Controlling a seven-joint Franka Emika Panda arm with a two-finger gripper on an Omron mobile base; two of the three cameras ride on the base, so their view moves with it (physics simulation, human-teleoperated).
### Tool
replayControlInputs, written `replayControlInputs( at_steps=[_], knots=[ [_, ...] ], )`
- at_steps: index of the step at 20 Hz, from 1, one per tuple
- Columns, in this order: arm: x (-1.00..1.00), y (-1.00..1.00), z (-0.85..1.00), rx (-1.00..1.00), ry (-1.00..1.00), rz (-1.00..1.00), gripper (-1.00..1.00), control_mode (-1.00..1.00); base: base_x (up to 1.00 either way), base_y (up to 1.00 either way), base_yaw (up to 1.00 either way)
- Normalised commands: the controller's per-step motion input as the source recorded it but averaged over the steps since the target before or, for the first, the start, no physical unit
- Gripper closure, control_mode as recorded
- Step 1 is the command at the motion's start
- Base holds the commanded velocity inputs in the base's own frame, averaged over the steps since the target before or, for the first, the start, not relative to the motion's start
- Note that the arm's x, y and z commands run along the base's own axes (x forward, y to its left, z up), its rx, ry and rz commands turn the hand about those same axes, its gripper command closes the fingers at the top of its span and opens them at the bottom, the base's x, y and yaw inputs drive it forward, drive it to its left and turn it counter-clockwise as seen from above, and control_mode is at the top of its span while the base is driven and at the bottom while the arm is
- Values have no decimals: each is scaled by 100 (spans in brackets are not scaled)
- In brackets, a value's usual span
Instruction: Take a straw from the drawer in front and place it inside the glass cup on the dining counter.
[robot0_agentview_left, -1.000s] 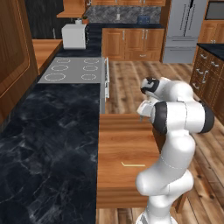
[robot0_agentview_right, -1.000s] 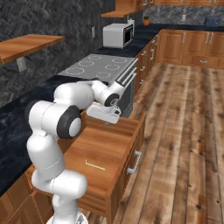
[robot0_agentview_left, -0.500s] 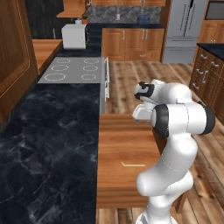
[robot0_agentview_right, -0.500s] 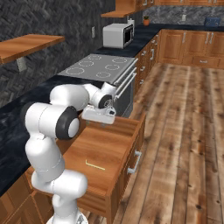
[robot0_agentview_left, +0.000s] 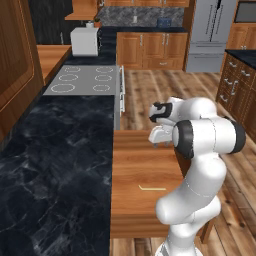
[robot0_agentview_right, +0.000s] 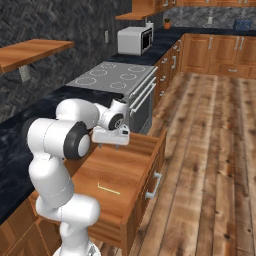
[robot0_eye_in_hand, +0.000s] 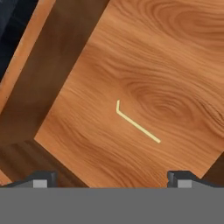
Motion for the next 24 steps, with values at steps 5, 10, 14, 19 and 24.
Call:
replayControlInputs(
  at_steps=[5, 10, 14, 19, 24],
  knots=[
    [0, 0, -17, -8, 0, 0, -100, -100, 0, 0, 0],
    [0, 0, -14, -8, 0, 1, -100, -100, 0, 0, 0],
    [0, 0, -9, -10, -1, 1, -100, -100, 0, 0, 0],
    [0, 0, -11, -9, -5, 1, -100, -100, 0, 0, 0],
    [-1, 1, -8, -6, -7, 4, -100, -100, 0, 0, 0]
  ],
)
